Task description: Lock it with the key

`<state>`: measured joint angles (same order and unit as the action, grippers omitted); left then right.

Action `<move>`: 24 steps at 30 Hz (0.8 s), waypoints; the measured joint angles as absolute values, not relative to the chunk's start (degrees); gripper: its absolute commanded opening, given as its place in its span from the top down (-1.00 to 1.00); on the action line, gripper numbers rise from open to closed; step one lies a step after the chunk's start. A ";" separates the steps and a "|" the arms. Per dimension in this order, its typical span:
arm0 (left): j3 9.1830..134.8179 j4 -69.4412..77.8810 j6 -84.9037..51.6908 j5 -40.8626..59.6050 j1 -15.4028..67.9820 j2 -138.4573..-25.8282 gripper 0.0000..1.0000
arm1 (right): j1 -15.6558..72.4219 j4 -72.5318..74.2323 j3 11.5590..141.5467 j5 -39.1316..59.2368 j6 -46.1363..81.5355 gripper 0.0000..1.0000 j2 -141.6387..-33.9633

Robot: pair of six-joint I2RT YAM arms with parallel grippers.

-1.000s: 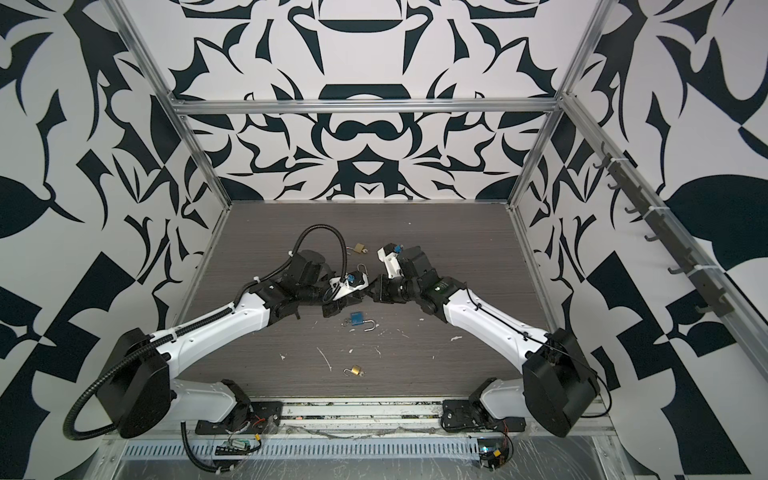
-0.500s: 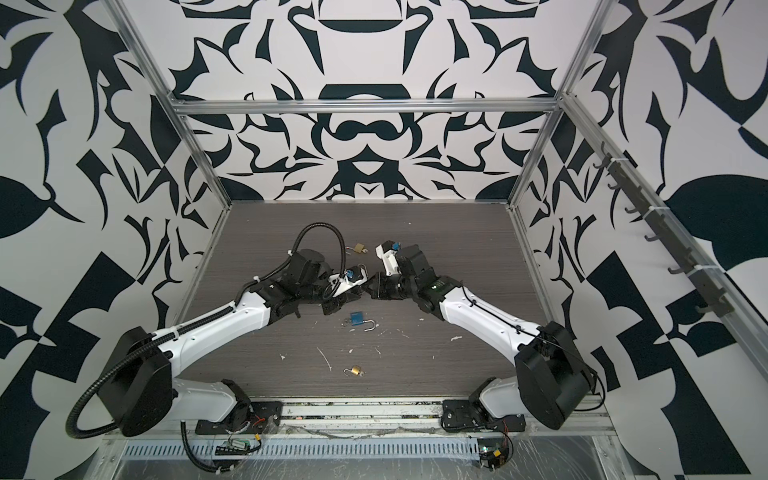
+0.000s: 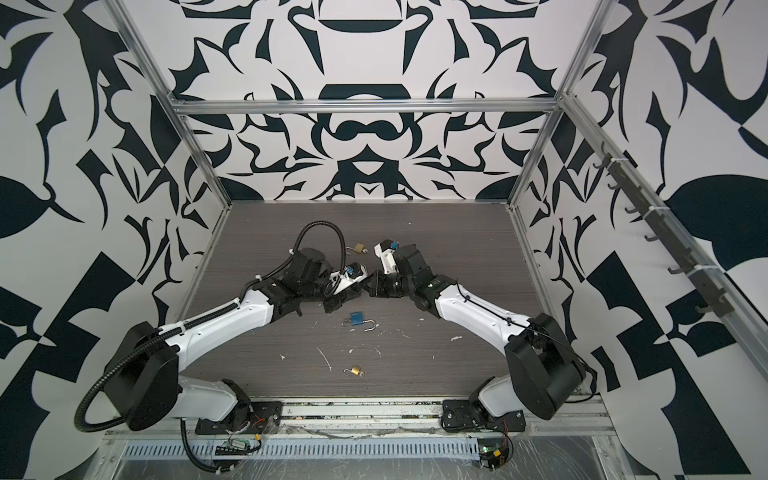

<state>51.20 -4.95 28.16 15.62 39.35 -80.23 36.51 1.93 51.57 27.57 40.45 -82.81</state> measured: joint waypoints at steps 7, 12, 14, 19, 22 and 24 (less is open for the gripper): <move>51.42 -4.86 26.72 15.59 39.00 -80.29 1.00 | 36.36 3.33 51.57 27.70 40.47 1.00 -83.33; 51.40 -3.79 26.57 14.70 39.03 -80.29 1.00 | 36.34 2.31 52.58 26.72 39.51 1.00 -83.11; 51.24 -2.28 26.44 14.24 39.16 -80.27 1.00 | 36.21 1.39 53.30 25.78 38.76 1.00 -82.56; 46.70 6.22 23.75 13.63 39.94 -78.52 1.00 | 35.53 -3.53 55.86 25.30 36.58 1.00 -81.23; 42.85 10.68 20.88 13.28 40.51 -76.44 1.00 | 35.46 -7.60 57.78 26.39 35.16 0.65 -81.14; 40.99 12.67 18.98 12.91 40.84 -75.18 1.00 | 35.05 -10.26 59.22 26.92 34.72 0.31 -81.14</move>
<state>40.99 12.67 18.98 12.91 40.84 -75.18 35.05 -10.26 59.22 26.92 34.72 -81.14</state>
